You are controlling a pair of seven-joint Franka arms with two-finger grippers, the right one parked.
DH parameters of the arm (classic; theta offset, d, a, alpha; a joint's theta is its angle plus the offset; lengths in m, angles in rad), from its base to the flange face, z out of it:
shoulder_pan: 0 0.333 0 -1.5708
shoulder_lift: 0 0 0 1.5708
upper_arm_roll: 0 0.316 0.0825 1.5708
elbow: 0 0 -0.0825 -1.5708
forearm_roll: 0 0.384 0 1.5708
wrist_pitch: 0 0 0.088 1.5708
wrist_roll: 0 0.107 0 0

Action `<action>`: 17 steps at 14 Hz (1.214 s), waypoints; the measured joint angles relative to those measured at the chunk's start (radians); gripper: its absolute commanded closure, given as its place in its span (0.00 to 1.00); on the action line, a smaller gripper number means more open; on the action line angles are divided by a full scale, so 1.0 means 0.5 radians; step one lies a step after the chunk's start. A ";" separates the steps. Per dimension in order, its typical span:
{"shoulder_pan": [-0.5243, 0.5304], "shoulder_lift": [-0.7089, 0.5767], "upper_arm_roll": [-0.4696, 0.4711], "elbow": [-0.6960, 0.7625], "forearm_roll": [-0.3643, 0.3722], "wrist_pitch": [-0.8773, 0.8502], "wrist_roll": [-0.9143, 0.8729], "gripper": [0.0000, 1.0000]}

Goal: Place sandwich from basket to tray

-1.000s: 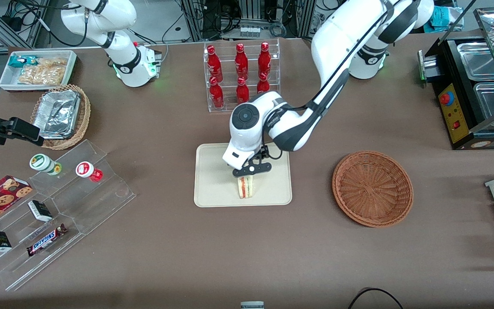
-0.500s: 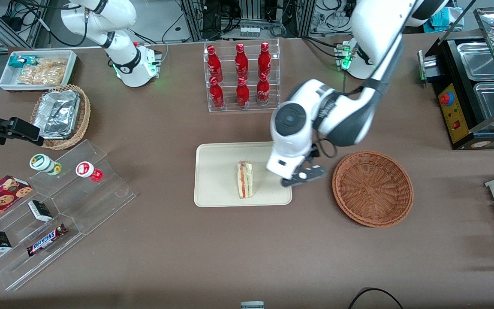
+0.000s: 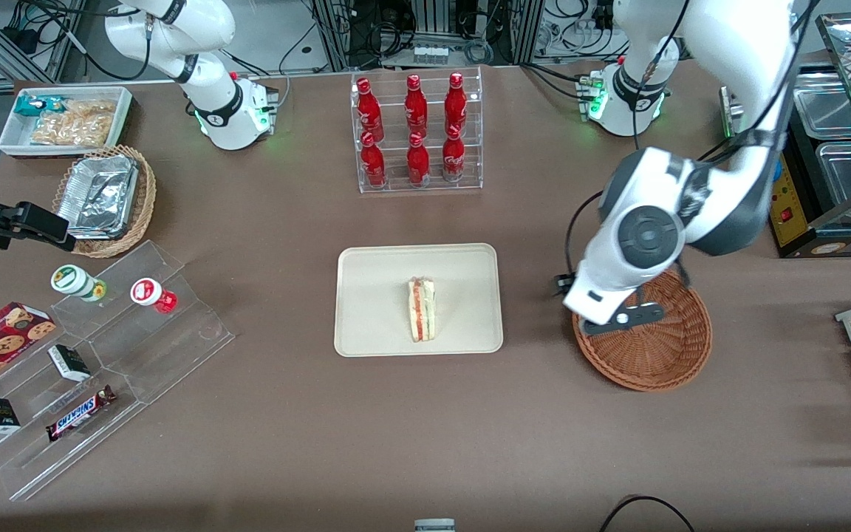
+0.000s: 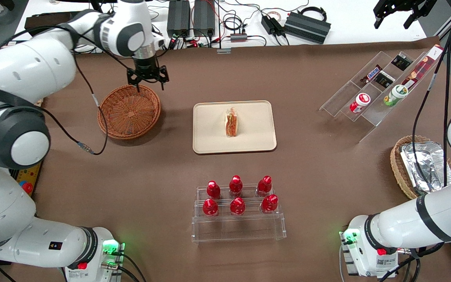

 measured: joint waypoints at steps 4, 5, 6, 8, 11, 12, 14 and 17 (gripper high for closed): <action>0.186 -0.276 0.004 -0.147 -0.061 -0.162 0.304 0.00; 0.237 -0.344 0.005 -0.174 -0.085 -0.207 0.388 0.00; 0.279 -0.410 0.008 -0.192 -0.101 -0.249 0.472 0.00; 0.340 -0.544 0.019 -0.213 -0.108 -0.333 0.600 0.00; 0.347 -0.707 0.124 -0.218 -0.109 -0.436 0.666 0.00; 0.344 -0.743 0.160 -0.214 -0.109 -0.438 0.683 0.00; 0.305 -0.776 0.255 -0.165 -0.109 -0.438 0.750 0.00; 0.267 -0.781 0.370 -0.079 -0.109 -0.438 0.865 0.00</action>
